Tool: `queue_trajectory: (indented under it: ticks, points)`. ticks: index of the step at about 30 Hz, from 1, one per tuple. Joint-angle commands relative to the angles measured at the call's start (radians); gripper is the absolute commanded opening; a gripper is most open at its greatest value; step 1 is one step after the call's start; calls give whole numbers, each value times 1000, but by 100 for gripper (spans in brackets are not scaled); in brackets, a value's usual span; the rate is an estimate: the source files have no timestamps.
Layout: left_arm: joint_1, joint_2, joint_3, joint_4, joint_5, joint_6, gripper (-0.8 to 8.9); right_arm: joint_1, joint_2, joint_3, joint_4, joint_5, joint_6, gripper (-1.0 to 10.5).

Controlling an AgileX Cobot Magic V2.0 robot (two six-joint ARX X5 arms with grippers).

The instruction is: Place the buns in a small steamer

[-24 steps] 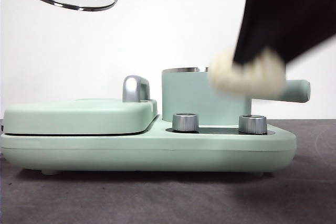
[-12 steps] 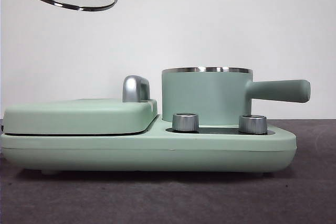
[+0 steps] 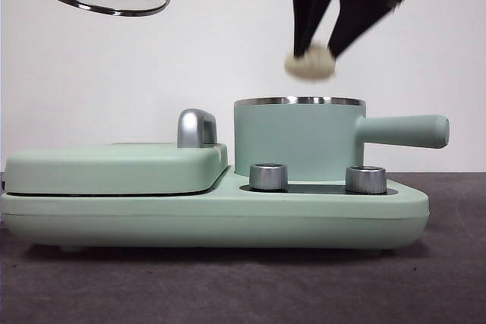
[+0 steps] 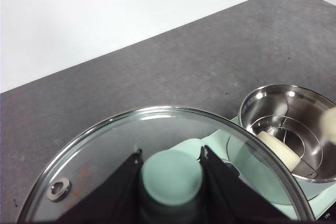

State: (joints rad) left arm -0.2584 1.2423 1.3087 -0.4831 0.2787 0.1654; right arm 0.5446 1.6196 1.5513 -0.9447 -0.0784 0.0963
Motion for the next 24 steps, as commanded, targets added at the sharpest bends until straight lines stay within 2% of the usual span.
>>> queue_trajectory:
  ticks: [1, 10, 14, 17, 21, 24]
  points:
    - [-3, -7, 20, 26, 2, 6, 10, -18, 73, 28, 30, 0, -27, 207]
    - [-3, -7, 20, 27, 2, 6, 10, -63, 190, 28, 98, 0, -50, 216]
    - [-3, -7, 20, 27, 2, 7, 10, -63, 211, 28, 111, -3, -51, 282]
    - [-3, -7, 20, 27, 2, 6, 10, -63, 208, 31, 133, -10, -51, 426]
    - [-3, -7, 20, 26, 2, 6, 10, -62, 164, 113, 106, -26, -49, 421]
    - [-4, -7, 20, 26, 2, 6, 10, -61, 87, 163, 23, -22, -37, 333]
